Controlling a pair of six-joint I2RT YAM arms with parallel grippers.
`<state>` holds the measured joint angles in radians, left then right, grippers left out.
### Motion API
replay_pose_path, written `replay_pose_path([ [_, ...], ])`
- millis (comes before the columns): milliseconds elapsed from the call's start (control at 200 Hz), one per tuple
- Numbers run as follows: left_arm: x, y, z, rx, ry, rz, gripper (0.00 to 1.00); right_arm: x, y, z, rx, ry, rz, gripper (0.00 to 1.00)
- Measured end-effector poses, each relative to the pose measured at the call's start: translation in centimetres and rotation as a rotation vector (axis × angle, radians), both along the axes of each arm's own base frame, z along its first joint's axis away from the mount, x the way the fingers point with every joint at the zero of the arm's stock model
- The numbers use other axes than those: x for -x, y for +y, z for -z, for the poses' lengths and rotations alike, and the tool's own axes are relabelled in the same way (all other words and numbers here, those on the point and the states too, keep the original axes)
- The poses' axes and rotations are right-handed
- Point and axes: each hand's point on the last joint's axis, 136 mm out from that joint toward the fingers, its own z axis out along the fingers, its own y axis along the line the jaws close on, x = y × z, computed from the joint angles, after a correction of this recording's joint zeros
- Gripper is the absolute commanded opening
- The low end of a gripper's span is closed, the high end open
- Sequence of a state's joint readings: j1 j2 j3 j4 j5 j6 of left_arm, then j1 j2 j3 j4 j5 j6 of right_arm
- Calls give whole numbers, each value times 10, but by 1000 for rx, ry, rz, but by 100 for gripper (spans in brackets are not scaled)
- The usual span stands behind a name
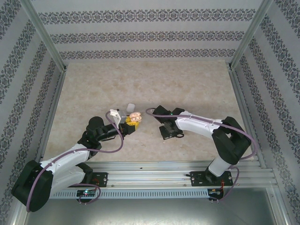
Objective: Insert the wireless bluetooth earbuds into the charging case
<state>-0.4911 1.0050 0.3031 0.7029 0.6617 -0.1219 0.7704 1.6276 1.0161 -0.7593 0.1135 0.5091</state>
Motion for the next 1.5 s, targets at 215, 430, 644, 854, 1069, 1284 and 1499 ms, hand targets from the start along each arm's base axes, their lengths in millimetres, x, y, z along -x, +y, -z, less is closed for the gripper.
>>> replay_pose_path([
  [215,2,1,6,-3,16,0,8,-14,-3,-14,-96,10,69,34],
  [430,2,1,6,-1,19,-1,8,-37,0,-18,-113,23,104,40],
  [644,2,1,6,-1,18,-1,8,-37,-2,9,-81,105,122,42],
  [854,3,2,2,5,7,-4,8,-40,-3,22,-64,138,129,39],
  [1069,3,2,2,4,8,-5,8,-43,-7,30,-52,153,126,32],
  [1284,2,2,5,0,15,-5,8,-44,-6,30,-54,152,124,26],
  [1499,1,1,7,-4,22,-5,8,-41,-6,29,-69,144,123,20],
])
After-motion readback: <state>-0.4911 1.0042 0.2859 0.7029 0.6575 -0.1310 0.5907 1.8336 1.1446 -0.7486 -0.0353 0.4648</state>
